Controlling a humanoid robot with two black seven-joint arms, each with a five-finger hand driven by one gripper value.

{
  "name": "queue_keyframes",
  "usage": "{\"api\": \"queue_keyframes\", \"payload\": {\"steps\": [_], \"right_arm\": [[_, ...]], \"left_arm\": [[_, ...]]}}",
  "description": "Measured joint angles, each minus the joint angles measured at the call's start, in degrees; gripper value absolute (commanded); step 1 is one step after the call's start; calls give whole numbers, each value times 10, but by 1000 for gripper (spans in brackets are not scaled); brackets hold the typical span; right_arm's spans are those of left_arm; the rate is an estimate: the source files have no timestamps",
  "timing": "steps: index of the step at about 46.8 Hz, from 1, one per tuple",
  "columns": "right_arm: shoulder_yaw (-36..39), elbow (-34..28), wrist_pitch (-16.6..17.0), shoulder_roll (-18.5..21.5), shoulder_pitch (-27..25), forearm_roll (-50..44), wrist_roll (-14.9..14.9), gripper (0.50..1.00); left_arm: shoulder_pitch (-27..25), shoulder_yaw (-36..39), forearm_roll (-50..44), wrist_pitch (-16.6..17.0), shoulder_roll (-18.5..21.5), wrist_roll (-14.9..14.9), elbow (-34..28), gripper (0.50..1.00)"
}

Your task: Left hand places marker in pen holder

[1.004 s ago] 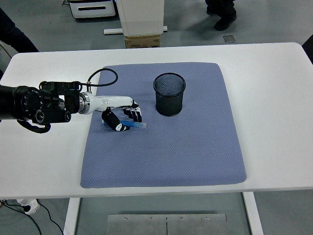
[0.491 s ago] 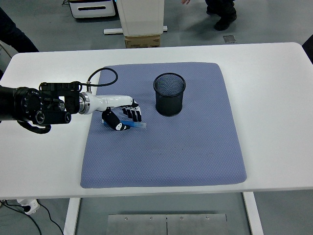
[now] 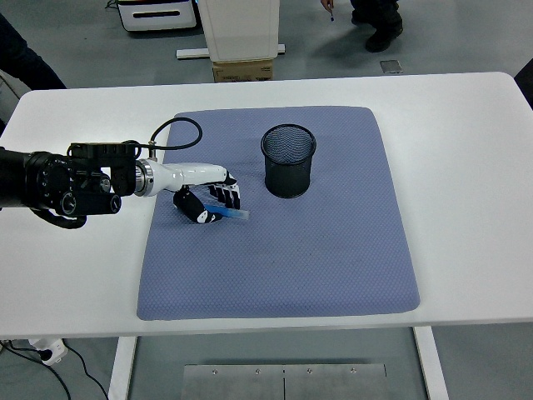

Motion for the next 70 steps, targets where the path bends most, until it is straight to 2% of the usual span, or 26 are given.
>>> {"api": "queue_keyframes", "payload": {"steps": [15, 21, 23, 27, 70], "right_arm": [[0, 0, 0, 0, 0, 0, 0, 1000], [0, 0, 0, 0, 0, 0, 0, 1000], [0, 0, 0, 0, 0, 0, 0, 1000], [0, 0, 0, 0, 0, 0, 0, 1000], [0, 0, 0, 0, 0, 0, 0, 1000]], "left_arm": [[3, 0, 1, 5, -2, 0, 0, 587], [4, 0, 4, 5, -1, -1, 0, 560], [4, 0, 4, 5, -1, -1, 0, 517], [4, 0, 4, 5, -1, -1, 0, 500], [-7, -4, -23, -4, 7, -1, 0, 500]]}}
